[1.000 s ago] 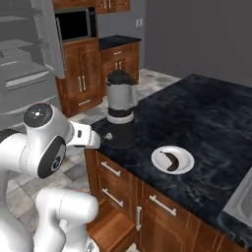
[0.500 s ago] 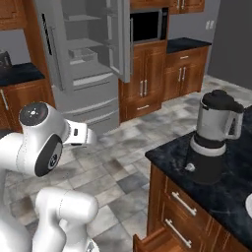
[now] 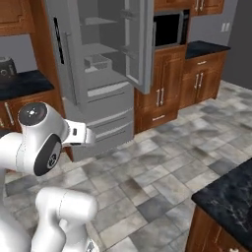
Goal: Pick the peach and banana from the fridge and place them on the plate next to the blender to make a fruit smoothie.
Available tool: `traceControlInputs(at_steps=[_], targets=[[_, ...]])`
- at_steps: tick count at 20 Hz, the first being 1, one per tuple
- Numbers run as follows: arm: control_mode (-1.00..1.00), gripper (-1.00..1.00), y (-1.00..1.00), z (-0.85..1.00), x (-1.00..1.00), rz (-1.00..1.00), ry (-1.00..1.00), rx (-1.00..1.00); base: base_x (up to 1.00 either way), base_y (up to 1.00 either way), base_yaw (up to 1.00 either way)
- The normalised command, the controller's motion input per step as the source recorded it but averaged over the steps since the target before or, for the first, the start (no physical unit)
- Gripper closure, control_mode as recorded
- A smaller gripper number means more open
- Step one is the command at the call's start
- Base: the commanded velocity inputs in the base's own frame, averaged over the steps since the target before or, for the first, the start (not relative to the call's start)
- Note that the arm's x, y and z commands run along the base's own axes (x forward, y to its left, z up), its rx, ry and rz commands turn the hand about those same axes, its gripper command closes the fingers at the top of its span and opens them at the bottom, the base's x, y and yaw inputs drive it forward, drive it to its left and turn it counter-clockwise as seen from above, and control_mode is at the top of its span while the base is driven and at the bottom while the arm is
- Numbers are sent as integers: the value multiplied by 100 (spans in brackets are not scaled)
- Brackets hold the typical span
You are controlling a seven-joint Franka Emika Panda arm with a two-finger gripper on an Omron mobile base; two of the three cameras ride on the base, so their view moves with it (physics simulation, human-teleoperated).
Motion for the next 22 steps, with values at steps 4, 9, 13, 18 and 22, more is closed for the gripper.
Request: traceControlInputs(at_steps=[4,9,13,18,22], targets=[[100,-100,0,0,0,0,0,0,100,14,-1],[100,-100,0,0,0,0,0,0,100,0,0],[100,-100,0,0,0,0,0,0,100,0,0],[100,-100,0,0,0,0,0,0,100,-2,0],[100,-100,0,0,0,0,0,0,100,-21,0]])
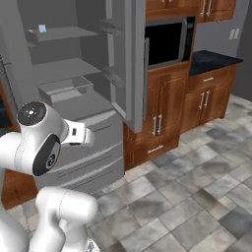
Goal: Pick the peach and banana from the fridge and place them on the plate next to the blender to make a fruit smoothie.
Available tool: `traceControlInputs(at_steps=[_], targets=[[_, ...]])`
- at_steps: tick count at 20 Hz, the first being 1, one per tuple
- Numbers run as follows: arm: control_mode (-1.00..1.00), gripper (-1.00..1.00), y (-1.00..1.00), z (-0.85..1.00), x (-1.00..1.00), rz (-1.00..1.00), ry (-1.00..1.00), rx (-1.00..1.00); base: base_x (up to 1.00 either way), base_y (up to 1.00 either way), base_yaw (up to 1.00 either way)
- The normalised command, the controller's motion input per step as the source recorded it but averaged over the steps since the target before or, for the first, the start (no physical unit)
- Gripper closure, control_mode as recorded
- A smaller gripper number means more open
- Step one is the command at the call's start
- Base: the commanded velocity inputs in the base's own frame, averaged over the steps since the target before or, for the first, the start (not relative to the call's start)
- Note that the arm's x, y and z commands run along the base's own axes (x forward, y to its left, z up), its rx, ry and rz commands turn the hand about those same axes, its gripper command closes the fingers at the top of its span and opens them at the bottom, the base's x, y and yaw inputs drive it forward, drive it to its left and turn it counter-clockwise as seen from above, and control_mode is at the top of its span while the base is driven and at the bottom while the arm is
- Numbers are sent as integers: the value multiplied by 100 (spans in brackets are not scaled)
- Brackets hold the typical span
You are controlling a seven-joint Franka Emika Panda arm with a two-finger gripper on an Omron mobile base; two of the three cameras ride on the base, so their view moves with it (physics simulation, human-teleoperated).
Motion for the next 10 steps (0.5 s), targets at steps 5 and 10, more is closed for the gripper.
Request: traceControlInputs(at_steps=[5,10], targets=[[100,-100,0,0,0,0,0,0,100,-12,1],[100,-100,0,0,0,0,0,0,96,-26,46]])
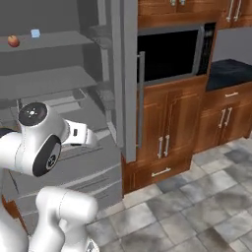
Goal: Pick the peach and banana from the fridge and place them on the plate next to the blender to make a fruit smoothie.
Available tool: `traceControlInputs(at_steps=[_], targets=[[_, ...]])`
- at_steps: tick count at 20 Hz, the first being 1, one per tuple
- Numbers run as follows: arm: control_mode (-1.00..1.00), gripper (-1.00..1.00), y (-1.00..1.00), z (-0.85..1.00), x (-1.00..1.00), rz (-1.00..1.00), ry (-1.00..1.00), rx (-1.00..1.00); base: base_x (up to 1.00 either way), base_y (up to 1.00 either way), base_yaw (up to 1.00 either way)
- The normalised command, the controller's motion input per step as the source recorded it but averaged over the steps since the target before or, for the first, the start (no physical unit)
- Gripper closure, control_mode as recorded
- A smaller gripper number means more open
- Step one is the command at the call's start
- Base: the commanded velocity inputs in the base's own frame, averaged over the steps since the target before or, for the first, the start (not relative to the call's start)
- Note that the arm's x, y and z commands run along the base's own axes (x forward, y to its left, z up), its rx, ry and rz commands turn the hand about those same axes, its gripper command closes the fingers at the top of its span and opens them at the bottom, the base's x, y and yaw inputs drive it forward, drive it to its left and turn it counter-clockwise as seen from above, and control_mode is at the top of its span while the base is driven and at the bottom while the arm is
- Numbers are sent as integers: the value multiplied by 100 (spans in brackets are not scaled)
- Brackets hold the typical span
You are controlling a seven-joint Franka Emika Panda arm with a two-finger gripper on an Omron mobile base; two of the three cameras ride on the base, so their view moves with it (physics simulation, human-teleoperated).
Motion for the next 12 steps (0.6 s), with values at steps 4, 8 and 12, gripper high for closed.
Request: traceControlInputs(at_steps=[4,8,12], targets=[[100,-100,0,0,0,0,0,0,84,-27,76],[100,-100,0,0,0,0,0,0,66,-20,73],[100,-100,0,0,0,0,0,0,52,-2,61]])
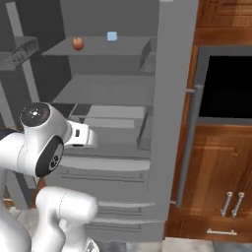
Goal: Pick the peach and banana from the fridge and place them on the plate next to the blender to make a fruit smoothie.
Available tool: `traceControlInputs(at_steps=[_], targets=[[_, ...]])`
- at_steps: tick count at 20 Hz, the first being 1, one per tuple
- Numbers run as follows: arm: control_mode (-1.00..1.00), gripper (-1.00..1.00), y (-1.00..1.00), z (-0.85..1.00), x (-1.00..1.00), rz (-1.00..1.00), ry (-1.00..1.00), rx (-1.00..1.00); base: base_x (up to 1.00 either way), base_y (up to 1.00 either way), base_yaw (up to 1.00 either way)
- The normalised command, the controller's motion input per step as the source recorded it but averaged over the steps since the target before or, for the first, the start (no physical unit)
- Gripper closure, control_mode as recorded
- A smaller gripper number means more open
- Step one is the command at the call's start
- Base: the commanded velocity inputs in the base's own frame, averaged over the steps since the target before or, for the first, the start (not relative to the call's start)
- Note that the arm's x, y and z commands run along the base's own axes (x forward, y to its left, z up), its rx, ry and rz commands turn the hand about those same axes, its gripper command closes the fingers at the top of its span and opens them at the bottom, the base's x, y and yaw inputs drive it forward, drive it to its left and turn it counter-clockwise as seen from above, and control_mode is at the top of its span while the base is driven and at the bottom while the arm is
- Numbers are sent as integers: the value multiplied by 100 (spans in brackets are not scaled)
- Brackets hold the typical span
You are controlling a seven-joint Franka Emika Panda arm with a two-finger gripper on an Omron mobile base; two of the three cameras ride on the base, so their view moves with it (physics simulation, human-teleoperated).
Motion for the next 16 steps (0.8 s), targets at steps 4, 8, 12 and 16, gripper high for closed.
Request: traceControlInputs(at_steps=[4,8,12,16], targets=[[100,-100,0,0,0,0,0,0,11,-12,28],[100,-100,0,0,0,0,0,0,48,0,2],[100,-100,0,0,0,0,0,0,81,2,0],[100,-100,0,0,0,0,0,0,82,4,0]])
